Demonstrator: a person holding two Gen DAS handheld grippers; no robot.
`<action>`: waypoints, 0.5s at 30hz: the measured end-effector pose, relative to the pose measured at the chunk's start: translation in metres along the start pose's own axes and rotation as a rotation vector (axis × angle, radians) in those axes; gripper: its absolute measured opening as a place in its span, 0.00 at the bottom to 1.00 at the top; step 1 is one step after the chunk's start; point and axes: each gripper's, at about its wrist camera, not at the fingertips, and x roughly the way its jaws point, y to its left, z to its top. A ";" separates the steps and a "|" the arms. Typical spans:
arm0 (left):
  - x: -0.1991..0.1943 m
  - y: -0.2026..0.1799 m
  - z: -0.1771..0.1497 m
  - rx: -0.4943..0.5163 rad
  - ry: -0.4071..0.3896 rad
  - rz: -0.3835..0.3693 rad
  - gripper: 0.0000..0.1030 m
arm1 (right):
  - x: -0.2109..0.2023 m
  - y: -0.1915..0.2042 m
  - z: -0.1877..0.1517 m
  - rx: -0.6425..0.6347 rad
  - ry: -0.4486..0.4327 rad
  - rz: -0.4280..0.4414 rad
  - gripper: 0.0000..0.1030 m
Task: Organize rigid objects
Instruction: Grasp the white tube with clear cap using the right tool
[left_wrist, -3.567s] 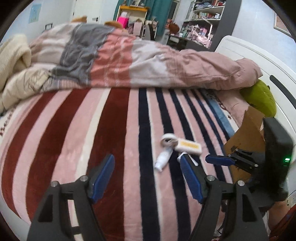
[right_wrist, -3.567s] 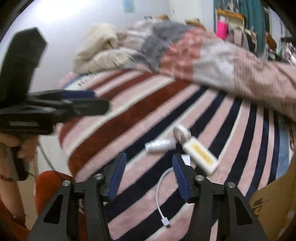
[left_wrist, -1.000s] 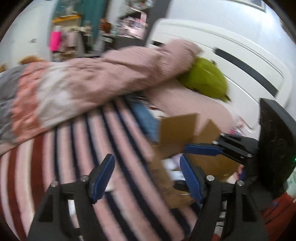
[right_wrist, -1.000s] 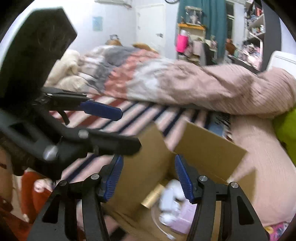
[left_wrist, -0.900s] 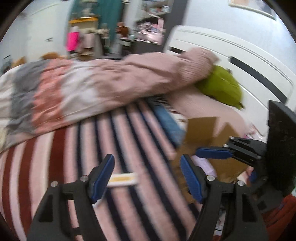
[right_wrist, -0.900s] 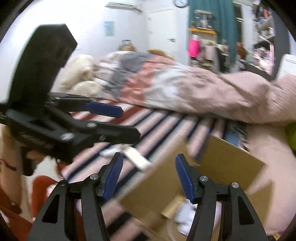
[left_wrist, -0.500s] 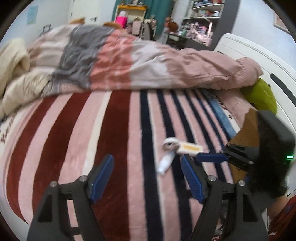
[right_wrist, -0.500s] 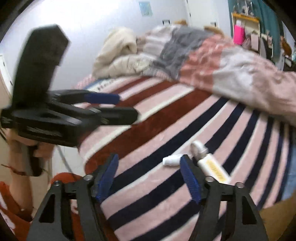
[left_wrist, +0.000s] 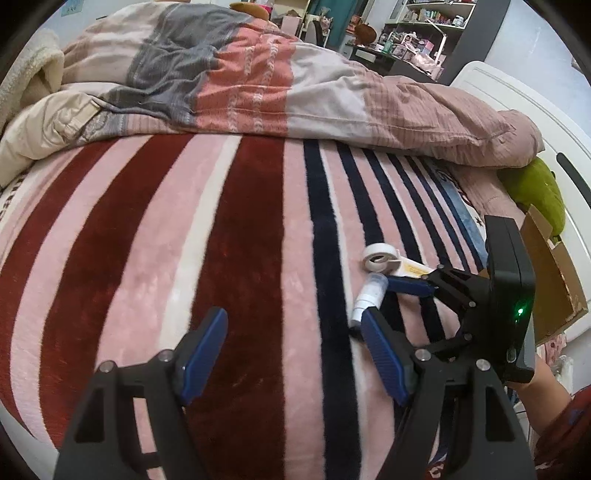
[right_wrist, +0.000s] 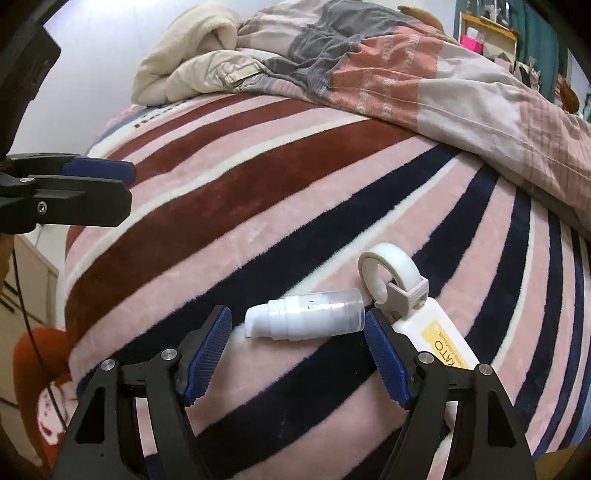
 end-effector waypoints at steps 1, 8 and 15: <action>0.000 -0.002 0.000 -0.001 0.007 -0.016 0.70 | -0.002 0.000 0.000 -0.004 0.001 -0.006 0.57; -0.016 -0.038 0.009 0.032 0.003 -0.155 0.70 | -0.048 0.016 0.003 -0.044 -0.084 0.033 0.57; -0.043 -0.109 0.021 0.142 -0.033 -0.251 0.38 | -0.141 0.028 0.001 -0.089 -0.273 0.048 0.57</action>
